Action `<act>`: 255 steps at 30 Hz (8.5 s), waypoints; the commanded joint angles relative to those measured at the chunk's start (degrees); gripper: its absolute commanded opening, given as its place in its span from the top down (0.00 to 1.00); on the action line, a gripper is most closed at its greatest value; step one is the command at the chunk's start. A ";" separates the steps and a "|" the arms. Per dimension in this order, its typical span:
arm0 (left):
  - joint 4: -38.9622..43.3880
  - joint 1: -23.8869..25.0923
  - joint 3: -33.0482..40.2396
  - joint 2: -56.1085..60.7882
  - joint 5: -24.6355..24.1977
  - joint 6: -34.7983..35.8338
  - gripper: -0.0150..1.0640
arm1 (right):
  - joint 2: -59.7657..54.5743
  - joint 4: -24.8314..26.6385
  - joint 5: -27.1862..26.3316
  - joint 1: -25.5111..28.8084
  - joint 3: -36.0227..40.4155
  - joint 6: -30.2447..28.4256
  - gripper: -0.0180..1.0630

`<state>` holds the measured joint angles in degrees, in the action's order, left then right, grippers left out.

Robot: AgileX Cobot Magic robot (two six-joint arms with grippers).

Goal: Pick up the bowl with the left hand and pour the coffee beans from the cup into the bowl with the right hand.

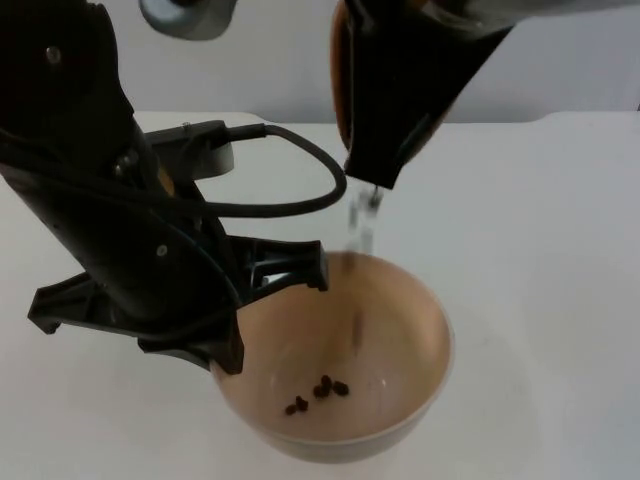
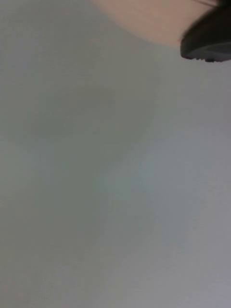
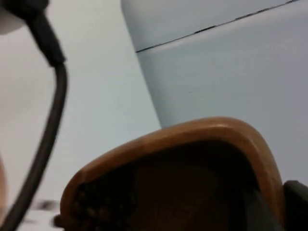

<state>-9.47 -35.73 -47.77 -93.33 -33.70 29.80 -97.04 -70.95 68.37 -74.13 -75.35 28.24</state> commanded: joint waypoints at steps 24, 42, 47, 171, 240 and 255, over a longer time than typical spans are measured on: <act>-0.66 -0.34 0.08 0.27 0.23 0.02 0.99 | 0.10 -2.89 1.59 -2.58 -0.18 -3.18 0.98; -0.66 -0.34 0.08 0.27 0.01 0.02 0.99 | 0.10 -1.42 1.59 -2.47 -0.18 -0.35 0.98; -0.55 -0.34 0.08 0.27 0.04 0.02 0.99 | 0.10 0.18 1.59 -1.98 -0.18 2.23 0.98; 7.40 8.54 3.60 -10.65 13.40 -8.61 0.99 | -10.09 70.11 -60.62 49.58 30.37 -14.38 0.98; 7.38 8.54 3.48 18.72 12.85 -10.06 0.15 | 23.76 69.79 -53.99 49.44 30.37 -17.40 0.34; 7.38 8.54 3.48 35.52 13.73 -17.80 0.15 | 43.92 69.79 -48.19 49.44 30.37 -21.39 0.35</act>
<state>-2.14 -27.39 -44.41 -59.73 -19.62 13.70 -55.96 -0.86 18.82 -24.70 -44.90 8.45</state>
